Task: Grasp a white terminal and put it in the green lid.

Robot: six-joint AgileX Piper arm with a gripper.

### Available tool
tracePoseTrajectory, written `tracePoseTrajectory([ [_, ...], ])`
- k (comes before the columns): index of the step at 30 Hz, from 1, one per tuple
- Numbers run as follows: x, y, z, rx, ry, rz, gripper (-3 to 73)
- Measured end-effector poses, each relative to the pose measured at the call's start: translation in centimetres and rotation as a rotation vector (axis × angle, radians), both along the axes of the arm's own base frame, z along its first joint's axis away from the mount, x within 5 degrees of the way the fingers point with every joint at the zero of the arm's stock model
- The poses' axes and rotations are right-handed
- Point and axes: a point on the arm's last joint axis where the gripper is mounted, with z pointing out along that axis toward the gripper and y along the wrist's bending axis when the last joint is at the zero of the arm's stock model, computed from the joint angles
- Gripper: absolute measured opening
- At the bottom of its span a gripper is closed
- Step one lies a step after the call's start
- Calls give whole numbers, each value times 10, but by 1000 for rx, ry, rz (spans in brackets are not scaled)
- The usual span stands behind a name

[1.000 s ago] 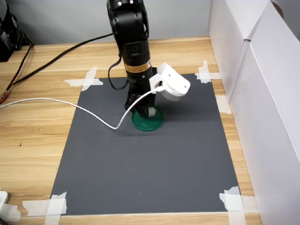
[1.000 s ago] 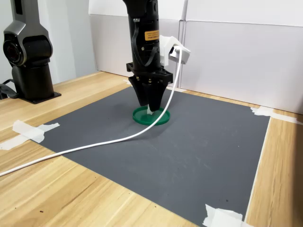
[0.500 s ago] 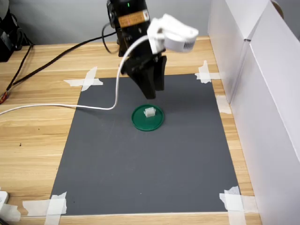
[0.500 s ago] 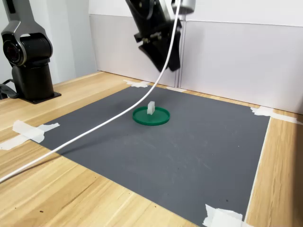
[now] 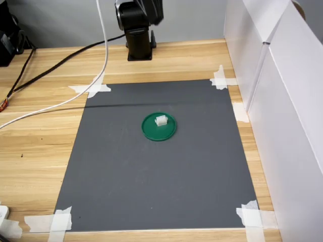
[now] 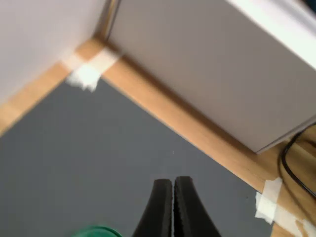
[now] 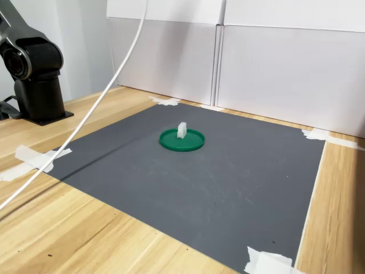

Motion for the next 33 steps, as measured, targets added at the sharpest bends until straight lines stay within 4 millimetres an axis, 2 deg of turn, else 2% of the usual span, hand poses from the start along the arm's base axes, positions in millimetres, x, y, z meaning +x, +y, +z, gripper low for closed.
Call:
tracePoseTrajectory([
  [7, -45, -34, -34, 274, -30, -272, -15],
  [14, -78, -50, -68, 314, -91, -457, -15],
  [24, -95, -48, -134, 332, -34, -491, -15],
  [27, -99, -47, -140, 331, -23, -485, -15],
  [33, -103, -46, -140, 333, -47, -478, -15],
])
